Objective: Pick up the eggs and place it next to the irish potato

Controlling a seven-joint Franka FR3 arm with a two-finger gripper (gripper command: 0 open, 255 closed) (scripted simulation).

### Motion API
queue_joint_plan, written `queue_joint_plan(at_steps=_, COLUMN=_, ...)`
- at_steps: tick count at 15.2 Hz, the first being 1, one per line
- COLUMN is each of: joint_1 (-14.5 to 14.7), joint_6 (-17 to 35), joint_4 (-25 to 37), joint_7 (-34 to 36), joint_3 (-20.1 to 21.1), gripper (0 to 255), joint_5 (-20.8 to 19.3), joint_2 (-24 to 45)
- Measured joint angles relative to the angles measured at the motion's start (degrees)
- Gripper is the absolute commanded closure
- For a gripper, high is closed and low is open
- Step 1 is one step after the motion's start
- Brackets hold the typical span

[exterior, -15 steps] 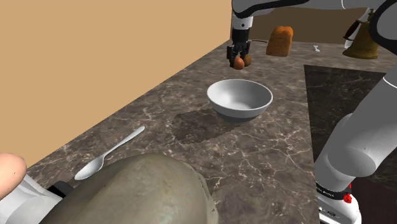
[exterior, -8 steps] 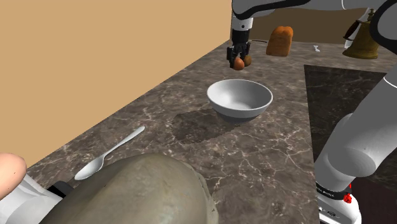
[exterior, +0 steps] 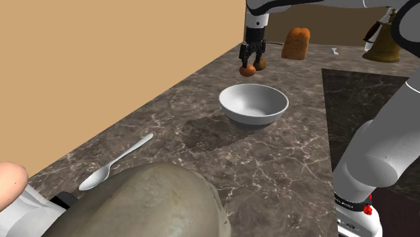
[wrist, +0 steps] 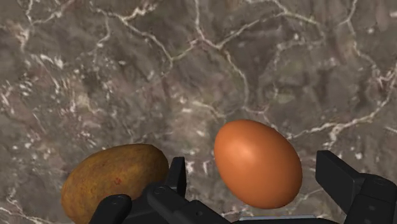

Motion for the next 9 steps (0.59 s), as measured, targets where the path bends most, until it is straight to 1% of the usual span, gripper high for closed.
queue_joint_plan(at_steps=1, joint_1=0.0, joint_6=-1.9, joint_4=2.6, joint_7=-0.2, joint_3=-0.1, gripper=0, joint_5=0.1, joint_2=0.6)
queue_joint_plan(at_steps=3, joint_1=0.1, joint_6=-4.2, joint_4=5.0, joint_7=0.0, joint_3=0.1, gripper=0, joint_5=0.2, joint_2=0.8)
queue_joint_plan(at_steps=9, joint_1=0.1, joint_6=-5.3, joint_4=6.2, joint_7=-0.1, joint_3=0.1, gripper=0, joint_5=0.2, joint_2=1.0)
